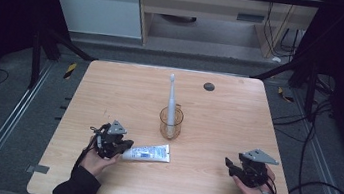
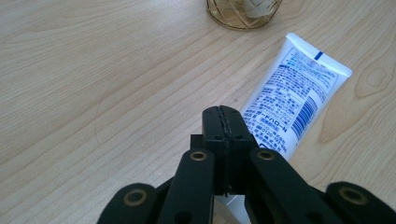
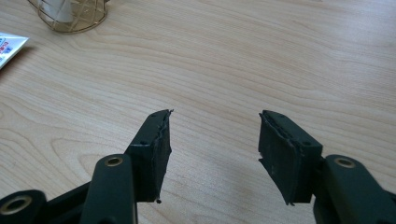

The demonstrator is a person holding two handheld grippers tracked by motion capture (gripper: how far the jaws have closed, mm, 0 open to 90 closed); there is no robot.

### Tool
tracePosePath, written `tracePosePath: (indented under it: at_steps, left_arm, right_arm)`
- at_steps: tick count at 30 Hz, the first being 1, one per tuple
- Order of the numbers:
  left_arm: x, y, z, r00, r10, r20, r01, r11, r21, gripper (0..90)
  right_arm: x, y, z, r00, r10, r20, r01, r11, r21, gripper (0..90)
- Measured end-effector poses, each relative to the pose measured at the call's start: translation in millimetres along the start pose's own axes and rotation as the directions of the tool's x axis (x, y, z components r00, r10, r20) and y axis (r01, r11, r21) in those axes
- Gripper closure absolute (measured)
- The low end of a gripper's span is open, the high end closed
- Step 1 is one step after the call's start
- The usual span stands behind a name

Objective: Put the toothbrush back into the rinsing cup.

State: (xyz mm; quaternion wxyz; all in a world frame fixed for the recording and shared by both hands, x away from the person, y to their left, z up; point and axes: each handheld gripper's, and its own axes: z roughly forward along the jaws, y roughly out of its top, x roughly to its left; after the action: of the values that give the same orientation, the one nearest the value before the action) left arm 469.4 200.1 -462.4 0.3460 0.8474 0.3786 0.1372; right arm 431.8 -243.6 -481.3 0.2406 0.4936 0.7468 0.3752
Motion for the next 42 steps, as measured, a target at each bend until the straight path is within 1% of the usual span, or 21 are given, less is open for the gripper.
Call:
tracePosePath:
  at_steps: [3, 6, 10, 12, 20, 21, 25, 29, 30, 33, 37, 41, 42]
  left_arm:
    - [-2.1, -2.5, -2.3, 1.0000, -0.002, 0.005, 0.002, 1.0000, 0.001, 89.5]
    - [-5.7, -3.6, -4.2, 1.0000, 0.010, 0.000, -0.010, 0.9999, 0.007, 89.5]
    - [-7.1, -6.3, -6.0, 0.9999, 0.001, 0.011, -0.001, 1.0000, 0.002, 89.5]
    - [-8.1, -7.0, -6.6, 1.0000, 0.004, 0.009, -0.004, 1.0000, 0.002, 89.5]
    - [-15.9, -13.3, -11.2, 0.9997, -0.005, 0.022, 0.005, 1.0000, -0.002, 89.5]
    - [-16.8, -13.9, -12.0, 0.9998, 0.001, 0.022, -0.001, 1.0000, 0.001, 89.4]
    - [-21.0, -15.8, -12.9, 0.9998, 0.006, 0.019, -0.006, 1.0000, -0.003, 89.4]
    - [-20.2, -15.4, -13.2, 0.9997, 0.009, 0.021, -0.009, 1.0000, -0.003, 89.2]
    - [-19.8, -14.9, -13.6, 0.9997, 0.002, 0.024, -0.002, 1.0000, -0.005, 88.7]
    - [-18.0, -12.0, -16.5, 0.9997, 0.004, 0.026, -0.003, 0.9998, -0.021, 85.8]
    - [-15.6, -6.4, -21.4, 0.9998, 0.001, 0.017, 0.000, 0.9988, -0.049, 80.7]
    - [-15.1, -1.1, -24.2, 0.9999, 0.002, 0.015, -0.001, 0.9980, -0.064, 75.8]
    - [-15.0, 0.3, -24.2, 0.9999, 0.006, 0.009, -0.005, 0.9979, -0.065, 73.8]
  right_arm:
    - [-0.7, -0.1, -0.3, 1.0000, -0.002, 0.003, 0.002, 1.000, -0.001, 43.9]
    - [-1.3, -0.3, -0.5, 1.0000, 0.003, 0.003, -0.003, 1.000, -0.001, 43.7]
    - [-1.9, -0.7, -0.4, 1.0000, 0.000, 0.006, 0.000, 1.000, 0.000, 43.5]
    - [-1.9, -0.6, -0.5, 1.0000, 0.003, 0.005, -0.003, 1.000, -0.002, 43.2]
    - [-2.4, -0.5, -0.8, 1.0000, 0.005, 0.004, -0.005, 1.000, 0.001, 43.0]
    - [-2.1, -0.3, -1.3, 0.9999, 0.011, 0.000, -0.011, 1.000, 0.002, 43.0]
    - [-2.5, -0.1, -1.1, 1.0000, 0.007, 0.001, -0.007, 1.000, 0.003, 42.7]
    - [-2.7, -0.3, -0.4, 1.0000, 0.002, 0.004, -0.002, 1.000, 0.001, 42.6]
    - [-2.8, -0.2, -0.3, 1.0000, 0.002, 0.005, -0.002, 1.000, 0.001, 42.5]
    - [-3.3, 0.2, -0.4, 1.0000, 0.004, 0.008, -0.004, 1.000, 0.001, 42.2]
    - [-3.5, 0.9, -1.5, 0.9999, 0.008, 0.006, -0.008, 1.000, -0.003, 42.0]
    - [-2.9, 2.5, -2.4, 0.9999, 0.011, 0.007, -0.011, 1.000, -0.002, 41.4]
    - [-3.6, 2.9, -2.5, 0.9999, 0.008, 0.010, -0.008, 1.000, -0.003, 41.2]
